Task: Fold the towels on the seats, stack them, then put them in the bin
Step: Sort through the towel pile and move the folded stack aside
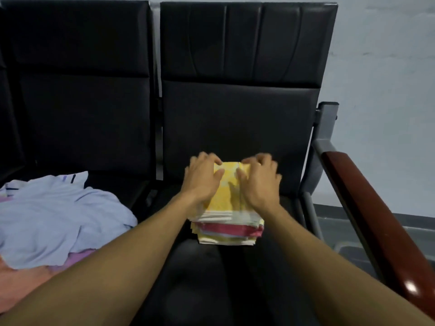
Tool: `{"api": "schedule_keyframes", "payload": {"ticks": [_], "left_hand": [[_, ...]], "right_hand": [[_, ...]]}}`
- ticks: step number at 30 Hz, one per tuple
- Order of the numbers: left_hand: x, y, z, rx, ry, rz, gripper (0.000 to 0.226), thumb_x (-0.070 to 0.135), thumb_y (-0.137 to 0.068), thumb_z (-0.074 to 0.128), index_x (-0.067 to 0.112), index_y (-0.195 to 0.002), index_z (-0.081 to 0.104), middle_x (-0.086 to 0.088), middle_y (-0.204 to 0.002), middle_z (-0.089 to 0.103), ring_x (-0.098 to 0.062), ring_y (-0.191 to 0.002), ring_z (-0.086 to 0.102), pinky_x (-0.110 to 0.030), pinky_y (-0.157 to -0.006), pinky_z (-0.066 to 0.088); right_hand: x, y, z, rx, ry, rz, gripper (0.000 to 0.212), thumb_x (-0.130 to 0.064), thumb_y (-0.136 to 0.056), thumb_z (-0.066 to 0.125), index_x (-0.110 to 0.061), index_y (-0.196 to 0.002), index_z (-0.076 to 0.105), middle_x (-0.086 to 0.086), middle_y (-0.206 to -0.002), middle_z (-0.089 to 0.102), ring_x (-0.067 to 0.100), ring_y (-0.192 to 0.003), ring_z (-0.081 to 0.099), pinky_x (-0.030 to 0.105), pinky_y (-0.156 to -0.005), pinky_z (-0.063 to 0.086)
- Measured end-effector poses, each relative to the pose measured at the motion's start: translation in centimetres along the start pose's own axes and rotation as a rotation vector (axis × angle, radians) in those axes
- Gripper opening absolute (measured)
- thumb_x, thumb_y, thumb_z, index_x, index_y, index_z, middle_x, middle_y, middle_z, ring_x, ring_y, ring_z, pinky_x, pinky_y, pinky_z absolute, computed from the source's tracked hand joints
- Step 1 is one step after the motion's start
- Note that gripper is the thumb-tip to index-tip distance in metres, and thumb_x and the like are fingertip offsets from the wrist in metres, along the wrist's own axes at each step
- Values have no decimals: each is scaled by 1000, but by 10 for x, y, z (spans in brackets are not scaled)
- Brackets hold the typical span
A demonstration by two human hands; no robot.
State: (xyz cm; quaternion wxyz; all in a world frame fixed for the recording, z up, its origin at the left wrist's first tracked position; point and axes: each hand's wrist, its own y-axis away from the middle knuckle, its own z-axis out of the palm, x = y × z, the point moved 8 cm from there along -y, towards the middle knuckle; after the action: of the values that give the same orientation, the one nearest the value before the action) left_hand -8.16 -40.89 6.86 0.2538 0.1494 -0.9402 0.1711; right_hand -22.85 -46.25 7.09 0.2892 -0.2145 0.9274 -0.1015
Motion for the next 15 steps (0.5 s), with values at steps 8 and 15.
{"api": "schedule_keyframes", "payload": {"ticks": [8, 15], "left_hand": [[-57, -15, 75, -156, 158, -213, 43, 50, -105, 38, 27, -139, 49, 4, -150, 34, -18, -142, 22, -50, -114, 31], [-98, -23, 84, -107, 315, -550, 73, 66, -87, 61, 18, -139, 41, -6, -145, 30, -30, -137, 30, -37, -102, 36]], "right_hand": [[45, -5, 79, -233, -127, 53, 47, -52, -103, 34, -24, -140, 46, -5, -147, 32, 17, -141, 22, 56, -105, 36], [77, -25, 88, -167, -261, 406, 56, -59, -94, 54, -16, -130, 46, 9, -142, 28, 30, -135, 26, 54, -104, 32]]}}
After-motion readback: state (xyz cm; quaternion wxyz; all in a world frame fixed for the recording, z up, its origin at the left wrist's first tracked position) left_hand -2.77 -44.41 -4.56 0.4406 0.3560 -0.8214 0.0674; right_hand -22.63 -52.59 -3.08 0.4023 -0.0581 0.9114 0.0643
